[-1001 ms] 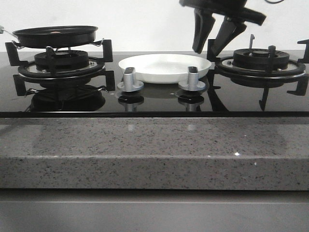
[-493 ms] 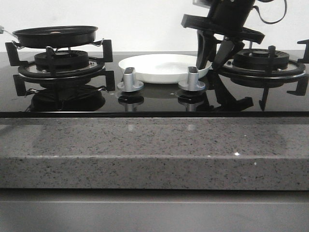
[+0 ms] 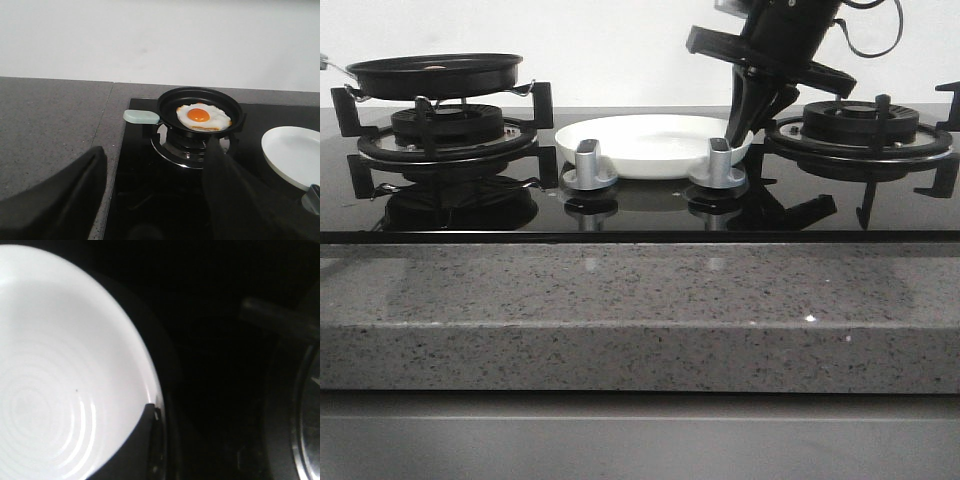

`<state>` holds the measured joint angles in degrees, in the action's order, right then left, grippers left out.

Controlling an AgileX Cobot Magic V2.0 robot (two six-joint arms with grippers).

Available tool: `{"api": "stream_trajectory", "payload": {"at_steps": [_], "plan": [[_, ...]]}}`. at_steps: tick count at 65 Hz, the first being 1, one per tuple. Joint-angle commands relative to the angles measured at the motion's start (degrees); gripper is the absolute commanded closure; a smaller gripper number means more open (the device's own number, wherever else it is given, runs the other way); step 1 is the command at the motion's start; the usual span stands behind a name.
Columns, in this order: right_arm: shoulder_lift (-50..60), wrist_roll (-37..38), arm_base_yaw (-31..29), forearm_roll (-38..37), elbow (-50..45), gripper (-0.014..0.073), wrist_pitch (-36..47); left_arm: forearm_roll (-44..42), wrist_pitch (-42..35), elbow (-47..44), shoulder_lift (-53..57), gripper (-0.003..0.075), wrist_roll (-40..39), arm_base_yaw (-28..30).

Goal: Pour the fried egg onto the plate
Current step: 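Lower the right gripper onto the rim of the white plate, then grip the plate rim with the right gripper and lift it up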

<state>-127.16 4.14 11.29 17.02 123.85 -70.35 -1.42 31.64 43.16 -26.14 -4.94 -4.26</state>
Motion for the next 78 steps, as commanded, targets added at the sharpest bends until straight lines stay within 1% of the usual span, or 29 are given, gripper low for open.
{"api": "stream_trajectory", "payload": {"at_steps": [1,12,21,28,41,47,53,59,64,78], "plan": [[3.28,0.58,-0.17,0.2,2.57,0.0659,-4.3,0.38,-4.54,1.9,-0.73,0.0304,-0.23,-0.37],[3.68,3.04,-0.17,0.53,7.63,0.0663,-5.04,0.38,-4.54,1.9,-0.73,0.0304,-0.23,-0.37],[5.84,4.58,-0.17,2.64,10.7,0.0663,-5.23,0.38,-4.54,1.9,-0.73,0.0304,-0.23,-0.37],[8.18,4.58,-0.17,4.42,11.11,0.0663,-5.73,0.38,-4.54,1.9,-0.73,0.0304,-0.23,-0.37],[13.95,4.58,0.94,4.22,10.83,0.0663,-6.03,0.38,-4.54,1.9,-0.73,0.0304,-0.23,-0.37],[17.88,4.58,2.58,3.1,8.63,0.0663,-6.03,0.38,-4.54,1.9,-0.73,0.0304,-0.23,-0.37],[21.6,4.58,4.67,-0.35,5.12,0.0663,-5.56,0.38,-4.54,1.9,-0.73,0.0304,-0.23,-0.37],[25.72,4.58,6.26,-3.41,-0.1,0.0663,-4.53,0.38,-4.54,1.9,-0.73,0.0304,-0.23,-0.37],[28.8,4.46,7.18,-3.83,-5.26,0.0663,-3.11,0.38,-4.54,1.9,-0.73,0.0304,-0.23,-0.37],[36.68,4.31,8.64,-3.72,-20.89,0.0663,5.43,0.38,-4.54,1.9,-0.73,0.0304,-0.23,-0.37]]}}
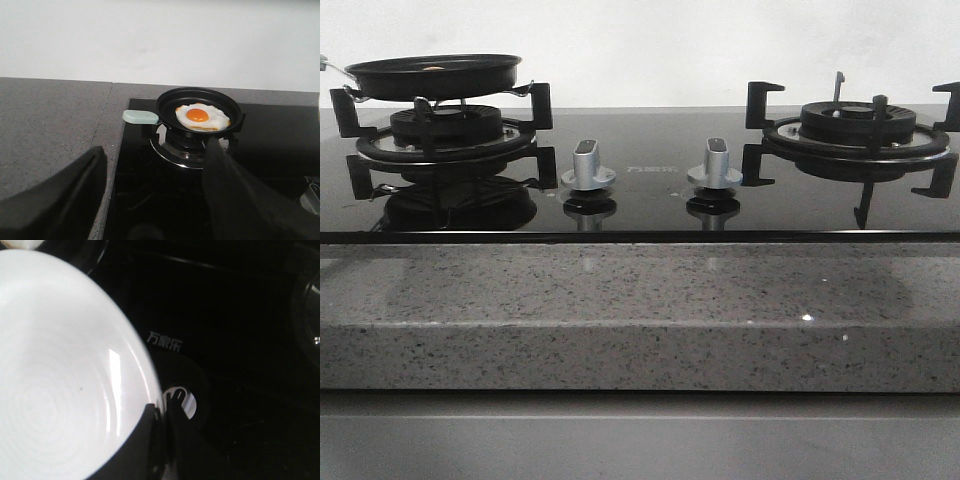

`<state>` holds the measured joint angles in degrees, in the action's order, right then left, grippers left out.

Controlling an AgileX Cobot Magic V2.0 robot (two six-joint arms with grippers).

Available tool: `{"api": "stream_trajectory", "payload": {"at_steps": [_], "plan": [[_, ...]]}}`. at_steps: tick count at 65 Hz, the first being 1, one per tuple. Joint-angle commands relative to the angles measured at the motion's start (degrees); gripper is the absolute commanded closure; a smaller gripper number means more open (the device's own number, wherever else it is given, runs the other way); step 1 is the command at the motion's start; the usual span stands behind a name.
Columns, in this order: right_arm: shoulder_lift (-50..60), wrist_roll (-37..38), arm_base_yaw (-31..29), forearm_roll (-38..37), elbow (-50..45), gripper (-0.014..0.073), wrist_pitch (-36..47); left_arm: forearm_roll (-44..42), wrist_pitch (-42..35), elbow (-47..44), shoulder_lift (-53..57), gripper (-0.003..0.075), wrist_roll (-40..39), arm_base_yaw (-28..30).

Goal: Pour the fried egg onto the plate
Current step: 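Grip the plate rim with the right gripper and lift it up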

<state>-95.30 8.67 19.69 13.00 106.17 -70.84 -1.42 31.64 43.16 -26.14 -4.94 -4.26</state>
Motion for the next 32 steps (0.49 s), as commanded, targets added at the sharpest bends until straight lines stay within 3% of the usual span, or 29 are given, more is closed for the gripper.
{"api": "stream_trajectory", "payload": {"at_steps": [1,18,32], "plan": [[5.41,-0.21,0.23,0.3,-4.71,0.0663,6.9,0.38,-4.54,1.9,-0.73,0.0304,-0.23,-0.37],[7.26,-0.25,0.23,0.3,-18.97,0.0663,16.03,0.38,-4.54,1.9,-0.73,0.0304,-0.23,-0.37],[5.24,-0.25,0.23,0.3,-24.75,0.0663,21.53,0.38,-4.54,1.9,-0.73,0.0304,-0.23,-0.37]]}}
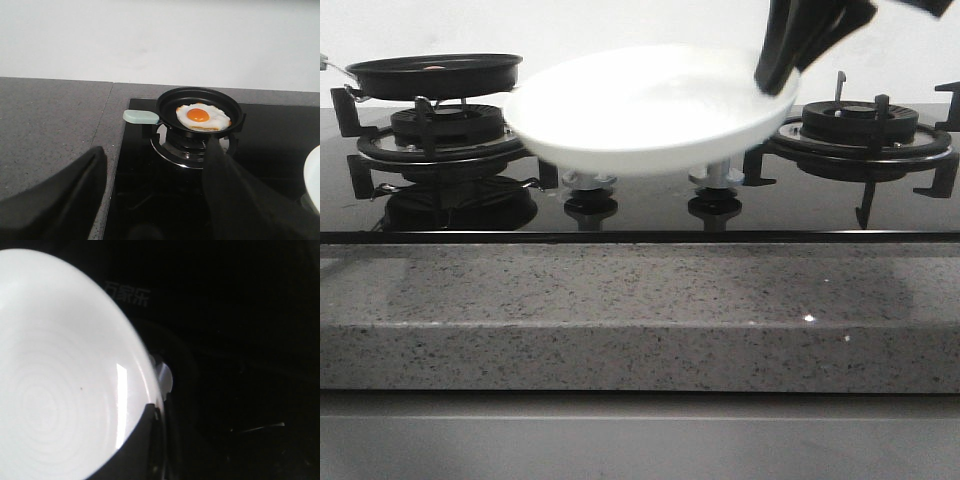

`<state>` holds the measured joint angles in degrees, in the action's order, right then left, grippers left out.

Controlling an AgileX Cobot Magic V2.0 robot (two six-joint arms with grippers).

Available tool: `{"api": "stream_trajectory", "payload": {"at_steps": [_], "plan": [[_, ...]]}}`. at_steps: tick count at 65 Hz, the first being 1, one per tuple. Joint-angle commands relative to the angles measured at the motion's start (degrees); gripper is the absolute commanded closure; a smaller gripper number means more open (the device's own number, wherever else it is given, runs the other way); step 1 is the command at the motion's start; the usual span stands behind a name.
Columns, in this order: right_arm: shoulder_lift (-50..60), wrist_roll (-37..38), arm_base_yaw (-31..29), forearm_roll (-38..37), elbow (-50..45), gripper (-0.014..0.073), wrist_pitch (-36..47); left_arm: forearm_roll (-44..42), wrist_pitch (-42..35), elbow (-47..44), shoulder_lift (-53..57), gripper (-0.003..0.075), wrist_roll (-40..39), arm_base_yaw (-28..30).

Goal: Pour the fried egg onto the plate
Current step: 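Grip the plate rim with the right gripper and lift it up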

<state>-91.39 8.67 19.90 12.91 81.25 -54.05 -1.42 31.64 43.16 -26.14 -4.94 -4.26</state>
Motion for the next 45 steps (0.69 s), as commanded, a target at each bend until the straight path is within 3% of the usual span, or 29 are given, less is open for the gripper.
{"api": "stream_trajectory", "payload": {"at_steps": [1,45], "plan": [[1.1,-0.25,0.03,0.39,0.11,0.0663,4.81,0.38,-4.54,1.9,-0.73,0.0304,-0.23,-0.37],[-2.02,-0.25,0.03,0.39,0.37,0.0663,4.41,0.38,-4.54,1.9,-0.73,0.0304,-0.23,-0.37]]}}
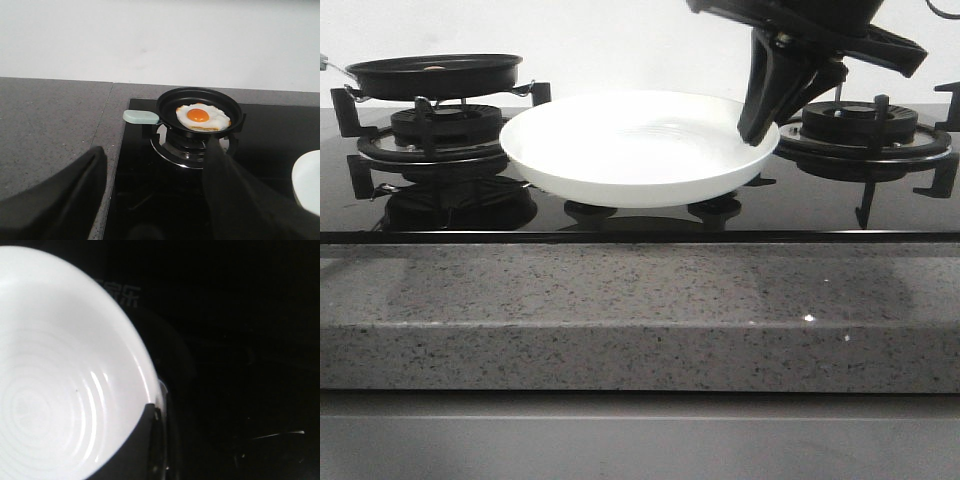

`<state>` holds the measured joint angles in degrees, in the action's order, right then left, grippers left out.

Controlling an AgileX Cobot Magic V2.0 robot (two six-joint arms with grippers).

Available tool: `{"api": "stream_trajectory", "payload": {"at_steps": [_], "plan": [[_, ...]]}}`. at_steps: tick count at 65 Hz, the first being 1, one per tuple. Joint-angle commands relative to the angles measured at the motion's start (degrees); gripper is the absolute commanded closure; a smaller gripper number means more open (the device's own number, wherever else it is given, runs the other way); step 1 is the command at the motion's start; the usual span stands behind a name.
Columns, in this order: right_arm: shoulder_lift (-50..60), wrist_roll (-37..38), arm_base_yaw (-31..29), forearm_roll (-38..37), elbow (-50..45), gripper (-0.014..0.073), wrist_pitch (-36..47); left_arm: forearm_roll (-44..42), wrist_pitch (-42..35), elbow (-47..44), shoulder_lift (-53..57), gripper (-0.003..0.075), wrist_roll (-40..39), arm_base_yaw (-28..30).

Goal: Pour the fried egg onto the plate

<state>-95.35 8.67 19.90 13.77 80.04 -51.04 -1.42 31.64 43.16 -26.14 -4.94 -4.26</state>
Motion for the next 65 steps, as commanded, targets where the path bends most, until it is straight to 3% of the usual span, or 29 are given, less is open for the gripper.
{"api": "stream_trajectory", "payload": {"at_steps": [1,65], "plan": [[1.94,-0.25,0.03,-0.46,1.58,0.0663,1.4,0.38,-4.54,1.9,-0.73,0.0304,-0.23,-0.37],[1.94,-0.25,0.03,-0.46,1.58,0.0663,1.4,1.42,-4.76,1.9,-0.73,0.0304,-0.23,0.26]]}}
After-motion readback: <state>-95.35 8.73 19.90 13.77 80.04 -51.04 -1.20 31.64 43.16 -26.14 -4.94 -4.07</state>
